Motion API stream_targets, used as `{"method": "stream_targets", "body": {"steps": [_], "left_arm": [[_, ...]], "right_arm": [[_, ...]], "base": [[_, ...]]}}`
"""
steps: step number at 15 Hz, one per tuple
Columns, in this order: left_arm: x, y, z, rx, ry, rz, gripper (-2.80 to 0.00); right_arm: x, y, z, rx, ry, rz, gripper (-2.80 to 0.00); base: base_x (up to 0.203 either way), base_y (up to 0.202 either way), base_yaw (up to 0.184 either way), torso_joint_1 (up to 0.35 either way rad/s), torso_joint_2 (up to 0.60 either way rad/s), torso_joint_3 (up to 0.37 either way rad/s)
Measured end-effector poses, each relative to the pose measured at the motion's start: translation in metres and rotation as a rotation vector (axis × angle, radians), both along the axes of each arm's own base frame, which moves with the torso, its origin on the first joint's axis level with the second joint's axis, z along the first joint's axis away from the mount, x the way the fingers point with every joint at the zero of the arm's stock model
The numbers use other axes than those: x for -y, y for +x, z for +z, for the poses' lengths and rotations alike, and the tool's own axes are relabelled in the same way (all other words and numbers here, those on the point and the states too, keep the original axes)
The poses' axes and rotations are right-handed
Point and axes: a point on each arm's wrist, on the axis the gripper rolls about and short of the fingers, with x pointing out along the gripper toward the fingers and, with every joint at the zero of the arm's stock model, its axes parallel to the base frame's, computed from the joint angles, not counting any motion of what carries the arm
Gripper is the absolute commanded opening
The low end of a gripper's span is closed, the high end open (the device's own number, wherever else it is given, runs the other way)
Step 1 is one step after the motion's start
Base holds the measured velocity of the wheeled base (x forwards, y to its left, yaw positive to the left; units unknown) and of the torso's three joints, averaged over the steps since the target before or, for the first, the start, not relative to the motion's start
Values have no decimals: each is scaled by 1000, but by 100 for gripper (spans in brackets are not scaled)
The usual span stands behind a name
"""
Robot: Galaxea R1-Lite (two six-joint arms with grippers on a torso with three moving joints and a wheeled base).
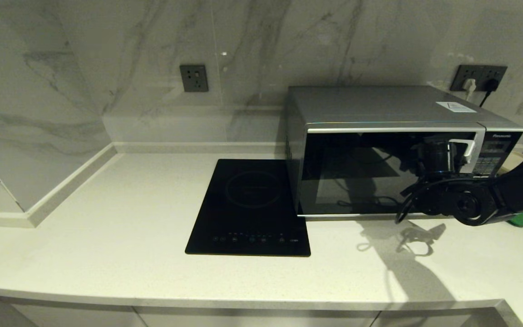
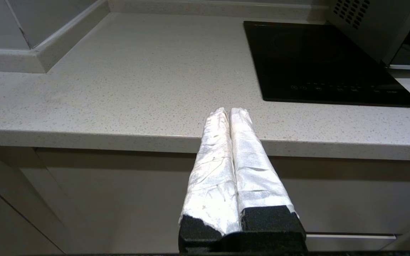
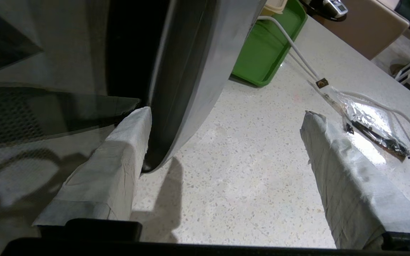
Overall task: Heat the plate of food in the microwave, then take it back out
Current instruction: Open the microwave oven
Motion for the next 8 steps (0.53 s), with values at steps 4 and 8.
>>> {"method": "stream_targets", "body": {"steps": [4, 8], "left_arm": [[0, 0, 0, 0, 0, 0, -280], [0, 0, 0, 0, 0, 0, -280]], "right_arm": [[8, 2, -1, 14, 9, -25, 0], [16, 2, -1, 24, 13, -48, 0]], "base": [[0, 0, 0, 0, 0, 0], [0, 0, 0, 0, 0, 0]]}}
